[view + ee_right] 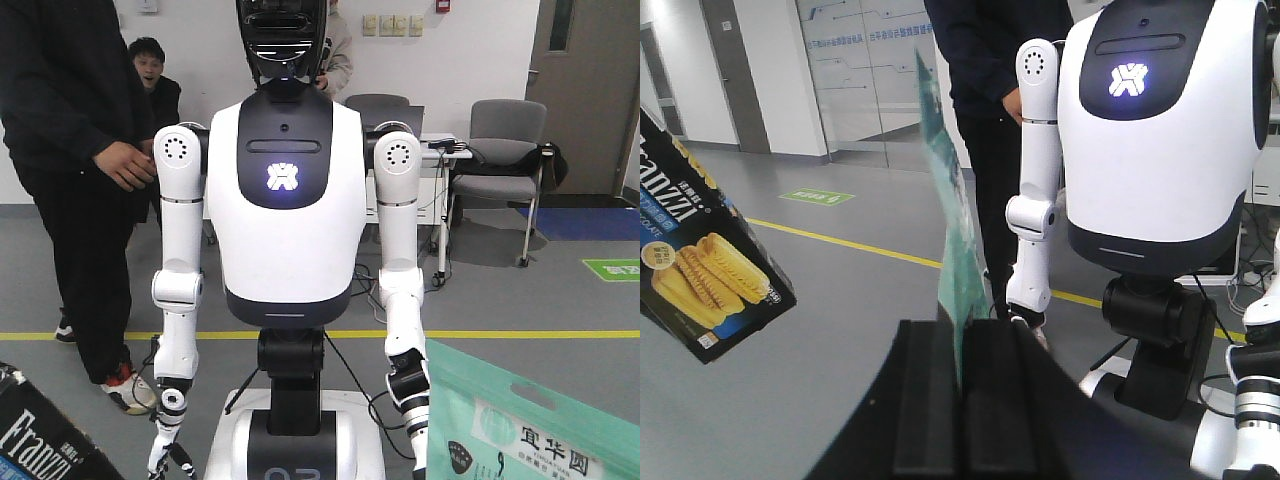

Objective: Pick snacks and fruit into basket
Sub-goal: 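Drive the base up close to the other robot's light-blue basket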

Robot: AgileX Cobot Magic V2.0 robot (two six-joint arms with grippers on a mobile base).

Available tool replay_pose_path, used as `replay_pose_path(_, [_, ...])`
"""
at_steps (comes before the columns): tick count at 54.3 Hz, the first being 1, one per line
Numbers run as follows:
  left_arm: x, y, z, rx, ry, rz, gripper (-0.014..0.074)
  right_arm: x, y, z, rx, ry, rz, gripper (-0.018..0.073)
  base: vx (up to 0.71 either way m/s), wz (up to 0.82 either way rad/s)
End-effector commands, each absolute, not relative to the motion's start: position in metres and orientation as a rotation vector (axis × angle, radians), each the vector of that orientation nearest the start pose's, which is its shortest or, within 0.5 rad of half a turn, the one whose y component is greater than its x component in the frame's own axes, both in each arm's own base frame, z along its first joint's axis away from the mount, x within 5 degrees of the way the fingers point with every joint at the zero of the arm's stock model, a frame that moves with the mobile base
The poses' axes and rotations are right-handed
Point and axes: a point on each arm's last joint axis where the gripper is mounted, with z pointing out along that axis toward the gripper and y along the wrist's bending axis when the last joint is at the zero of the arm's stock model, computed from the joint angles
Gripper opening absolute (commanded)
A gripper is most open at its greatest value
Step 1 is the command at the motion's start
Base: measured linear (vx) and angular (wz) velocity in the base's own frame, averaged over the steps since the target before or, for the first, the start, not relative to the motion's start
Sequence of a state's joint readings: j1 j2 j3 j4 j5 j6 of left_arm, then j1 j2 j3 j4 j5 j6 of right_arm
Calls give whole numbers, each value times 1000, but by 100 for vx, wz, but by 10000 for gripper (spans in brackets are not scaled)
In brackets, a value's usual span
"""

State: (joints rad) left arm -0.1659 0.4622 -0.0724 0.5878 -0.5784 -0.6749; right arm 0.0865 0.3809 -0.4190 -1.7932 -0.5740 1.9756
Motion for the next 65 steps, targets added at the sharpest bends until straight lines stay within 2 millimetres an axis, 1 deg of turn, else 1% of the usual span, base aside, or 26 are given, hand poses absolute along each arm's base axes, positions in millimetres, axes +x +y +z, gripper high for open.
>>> replay_pose_path(1, [88,-45,262,247,1276,-551,0,72,52,327,-366,1534,595,-8,4,3])
replay_pose_path(65, [88,-45,262,247,1276,-551,0,72,52,327,-367,1535,597,-8,8,5])
